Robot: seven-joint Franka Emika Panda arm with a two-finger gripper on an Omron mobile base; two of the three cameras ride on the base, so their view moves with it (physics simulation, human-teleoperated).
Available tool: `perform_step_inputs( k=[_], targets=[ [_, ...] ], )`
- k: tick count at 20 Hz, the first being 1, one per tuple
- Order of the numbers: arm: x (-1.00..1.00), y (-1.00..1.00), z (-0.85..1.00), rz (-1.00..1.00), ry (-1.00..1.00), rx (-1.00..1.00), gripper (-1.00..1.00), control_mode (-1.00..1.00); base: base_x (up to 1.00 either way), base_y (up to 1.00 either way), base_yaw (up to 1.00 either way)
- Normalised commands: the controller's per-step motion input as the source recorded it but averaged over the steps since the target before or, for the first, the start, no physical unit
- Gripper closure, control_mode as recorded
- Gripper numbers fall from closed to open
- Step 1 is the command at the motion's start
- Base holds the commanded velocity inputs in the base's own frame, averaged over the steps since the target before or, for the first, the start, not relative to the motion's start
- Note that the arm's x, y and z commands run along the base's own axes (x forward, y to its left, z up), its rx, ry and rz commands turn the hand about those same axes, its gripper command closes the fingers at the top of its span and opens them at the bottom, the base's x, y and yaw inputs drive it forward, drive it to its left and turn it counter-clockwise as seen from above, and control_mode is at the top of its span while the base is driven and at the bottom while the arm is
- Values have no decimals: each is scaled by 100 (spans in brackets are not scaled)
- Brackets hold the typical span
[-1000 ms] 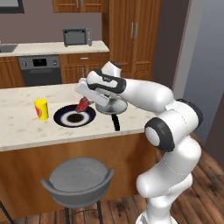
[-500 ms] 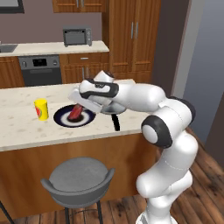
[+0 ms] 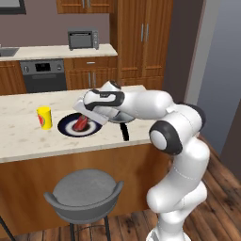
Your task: Pick up the pan with the steak in it and place it on the dining table. Then place the steak on the plate.
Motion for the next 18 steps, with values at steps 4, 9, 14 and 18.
perform_step_inputs(
  k=[4, 9, 14, 18],
  targets=[
    [28, 8, -13, 0, 0, -1, 100, -100, 0, 0, 0],
    [12, 5, -4, -1, 0, 0, -100, -100, 0, 0, 0],
    [16, 0, 7, -4, 0, 2, -100, -100, 0, 0, 0],
    [0, -19, 35, -14, 1, 2, -100, -100, 0, 0, 0]
  ],
)
